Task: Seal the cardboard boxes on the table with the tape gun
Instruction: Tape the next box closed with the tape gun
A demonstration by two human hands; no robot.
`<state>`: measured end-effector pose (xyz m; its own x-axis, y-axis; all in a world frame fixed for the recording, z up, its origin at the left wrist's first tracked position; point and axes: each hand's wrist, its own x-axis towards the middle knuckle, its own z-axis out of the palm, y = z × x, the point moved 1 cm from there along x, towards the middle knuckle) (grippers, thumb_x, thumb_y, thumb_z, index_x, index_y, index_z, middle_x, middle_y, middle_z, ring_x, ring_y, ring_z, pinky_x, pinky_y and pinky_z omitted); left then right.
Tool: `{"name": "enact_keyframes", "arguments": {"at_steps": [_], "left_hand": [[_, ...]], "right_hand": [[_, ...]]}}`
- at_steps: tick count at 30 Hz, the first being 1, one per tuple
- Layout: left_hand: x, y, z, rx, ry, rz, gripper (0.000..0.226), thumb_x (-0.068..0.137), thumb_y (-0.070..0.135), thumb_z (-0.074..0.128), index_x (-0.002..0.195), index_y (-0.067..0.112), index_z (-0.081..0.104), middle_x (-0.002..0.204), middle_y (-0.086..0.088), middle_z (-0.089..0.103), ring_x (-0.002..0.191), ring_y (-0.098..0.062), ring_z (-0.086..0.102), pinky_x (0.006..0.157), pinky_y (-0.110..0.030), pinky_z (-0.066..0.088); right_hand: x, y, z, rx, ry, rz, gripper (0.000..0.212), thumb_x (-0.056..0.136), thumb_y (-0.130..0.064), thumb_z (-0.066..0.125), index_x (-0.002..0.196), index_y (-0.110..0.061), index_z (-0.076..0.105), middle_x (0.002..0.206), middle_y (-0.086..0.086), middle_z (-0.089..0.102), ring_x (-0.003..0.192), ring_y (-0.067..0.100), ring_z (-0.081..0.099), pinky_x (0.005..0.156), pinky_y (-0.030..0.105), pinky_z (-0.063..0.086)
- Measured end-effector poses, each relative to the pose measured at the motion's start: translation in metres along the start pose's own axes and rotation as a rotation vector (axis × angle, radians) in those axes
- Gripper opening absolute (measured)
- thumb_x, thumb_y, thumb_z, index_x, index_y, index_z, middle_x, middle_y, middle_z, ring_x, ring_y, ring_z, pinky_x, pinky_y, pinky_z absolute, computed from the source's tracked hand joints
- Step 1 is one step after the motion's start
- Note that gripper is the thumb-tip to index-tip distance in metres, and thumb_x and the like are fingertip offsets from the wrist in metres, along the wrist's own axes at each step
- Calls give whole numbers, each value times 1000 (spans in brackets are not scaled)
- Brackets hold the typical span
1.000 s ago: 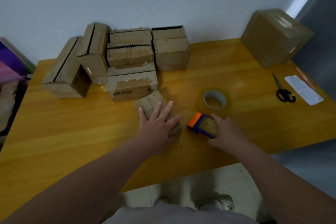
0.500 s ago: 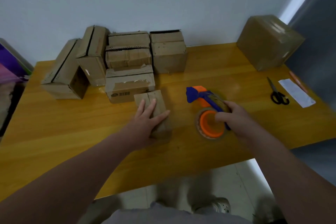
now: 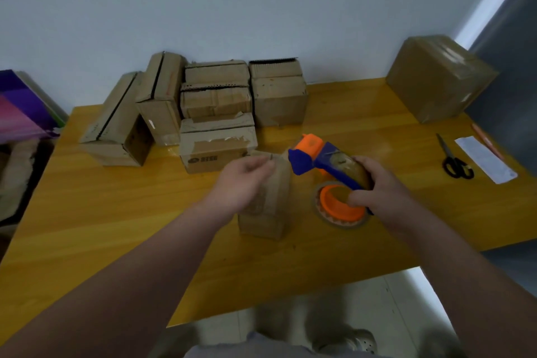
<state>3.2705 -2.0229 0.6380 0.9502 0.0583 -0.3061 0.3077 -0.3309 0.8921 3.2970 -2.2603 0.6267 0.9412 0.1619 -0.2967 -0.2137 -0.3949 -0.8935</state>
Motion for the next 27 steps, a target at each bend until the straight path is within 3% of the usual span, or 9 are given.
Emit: {"name": "enact_keyframes", "arguments": {"at_steps": [2,4,6,9,14,18,23,25,27], "left_hand": [[2,5,-2,-355,-76,-183,41,95,47,48,109,11,63,100,-5,60,92,-19,57,81,-31,45],[4,5,-5,-505,-141,-299,47,92,50,51,101,7,67,84,-8,65,79,-20,62,76,-34,52],[6,5,-7,-558,-151,-342,36,92,41,56,98,8,69,74,-4,67,73,-16,64,74,-34,54],[7,1,-10,-567,-80,-345,22,92,15,60,111,5,64,59,0,63,56,-9,61,63,-29,53],[6,-9,-16,-404,90,-306,8,87,2,62,92,7,64,61,-2,65,53,-9,58,59,-25,52],[1,-22,-13,-368,157,-295,9,87,-1,60,88,7,64,73,-7,64,60,-12,57,55,-23,48],[-9,-46,-22,-394,340,-308,9,89,7,65,80,6,63,72,-9,63,62,-16,53,59,-26,48],[-14,-59,-33,-393,391,-298,15,89,9,66,75,5,62,73,-10,64,61,-18,52,61,-30,48],[-21,-69,-32,-358,399,-277,19,88,12,68,72,5,63,72,-9,64,62,-19,53,61,-30,47]], "right_hand": [[-1,-6,3,-18,-29,-36,71,72,9,67,131,-26,45,110,2,55,90,16,57,60,21,45],[-4,-14,7,-19,-54,-77,71,68,7,70,126,-27,47,104,-3,56,84,9,57,54,12,44],[-8,-22,11,-24,-72,-114,69,63,1,73,120,-28,48,100,-5,55,79,5,57,52,9,43],[-12,-29,16,-58,-103,-153,69,60,-11,78,118,-32,48,104,-7,56,80,1,60,55,11,46],[-12,-32,21,-179,-149,-212,67,72,-11,82,118,-42,44,107,-19,54,91,0,61,61,13,52],[-15,-33,18,-325,-286,-253,83,74,-9,78,135,-48,38,118,-28,41,102,3,56,66,17,54],[-24,-17,1,-448,-275,-302,87,66,-25,86,129,-60,38,124,-15,51,105,2,56,82,26,55],[-29,-9,-10,-442,-259,-271,87,67,-14,85,124,-61,39,125,-10,51,107,6,56,86,29,55],[-34,-1,-14,-409,-270,-274,85,67,-9,85,121,-58,41,122,-12,49,107,3,55,84,21,54]]}}
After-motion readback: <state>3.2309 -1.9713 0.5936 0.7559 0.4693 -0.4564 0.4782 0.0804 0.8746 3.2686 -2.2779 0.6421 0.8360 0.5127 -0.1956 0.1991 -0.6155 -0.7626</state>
